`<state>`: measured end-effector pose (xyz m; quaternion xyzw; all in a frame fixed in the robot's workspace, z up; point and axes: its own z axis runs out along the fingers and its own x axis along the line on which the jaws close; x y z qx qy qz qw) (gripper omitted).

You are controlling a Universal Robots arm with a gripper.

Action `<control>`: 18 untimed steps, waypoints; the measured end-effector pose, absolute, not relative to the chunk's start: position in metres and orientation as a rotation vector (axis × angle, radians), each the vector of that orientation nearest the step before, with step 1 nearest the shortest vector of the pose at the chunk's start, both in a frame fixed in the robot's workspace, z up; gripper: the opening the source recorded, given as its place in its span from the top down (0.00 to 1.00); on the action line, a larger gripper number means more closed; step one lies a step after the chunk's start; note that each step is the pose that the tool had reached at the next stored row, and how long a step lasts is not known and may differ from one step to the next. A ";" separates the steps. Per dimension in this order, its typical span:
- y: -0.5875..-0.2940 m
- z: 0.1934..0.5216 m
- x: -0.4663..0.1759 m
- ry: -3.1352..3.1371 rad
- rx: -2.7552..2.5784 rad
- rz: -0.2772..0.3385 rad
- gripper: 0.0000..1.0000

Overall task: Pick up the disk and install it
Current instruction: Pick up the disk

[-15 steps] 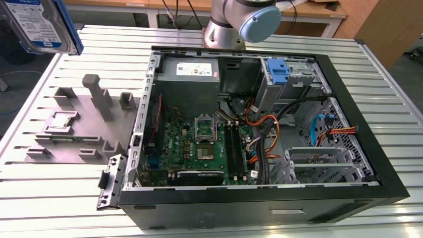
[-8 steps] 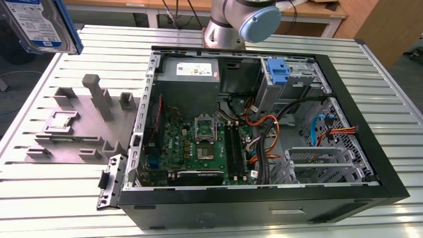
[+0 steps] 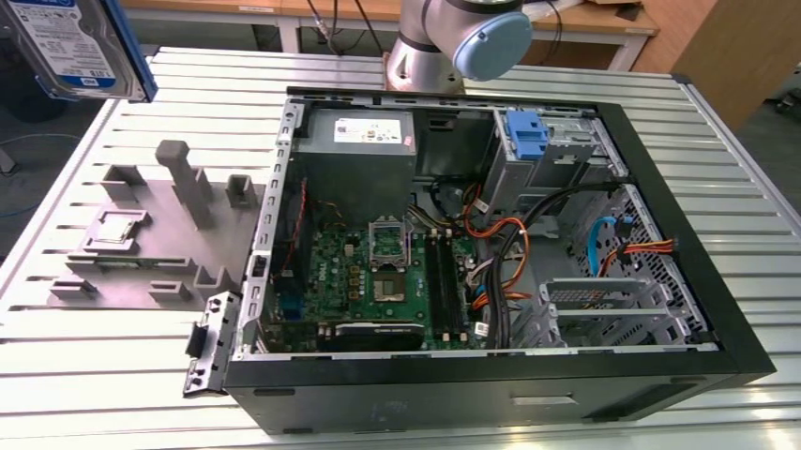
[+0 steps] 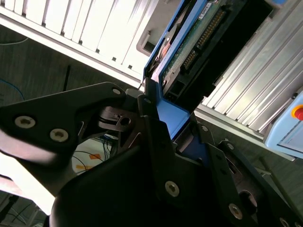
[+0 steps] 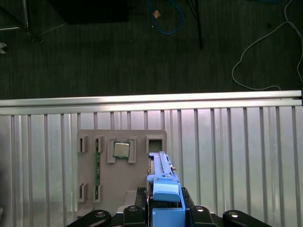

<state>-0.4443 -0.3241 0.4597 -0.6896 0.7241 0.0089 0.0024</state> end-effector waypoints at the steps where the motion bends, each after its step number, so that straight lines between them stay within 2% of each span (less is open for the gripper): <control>1: -0.324 0.460 -0.444 2.272 -2.163 0.028 0.64; 18: -0.324 0.474 -0.444 2.272 -2.164 0.028 0.64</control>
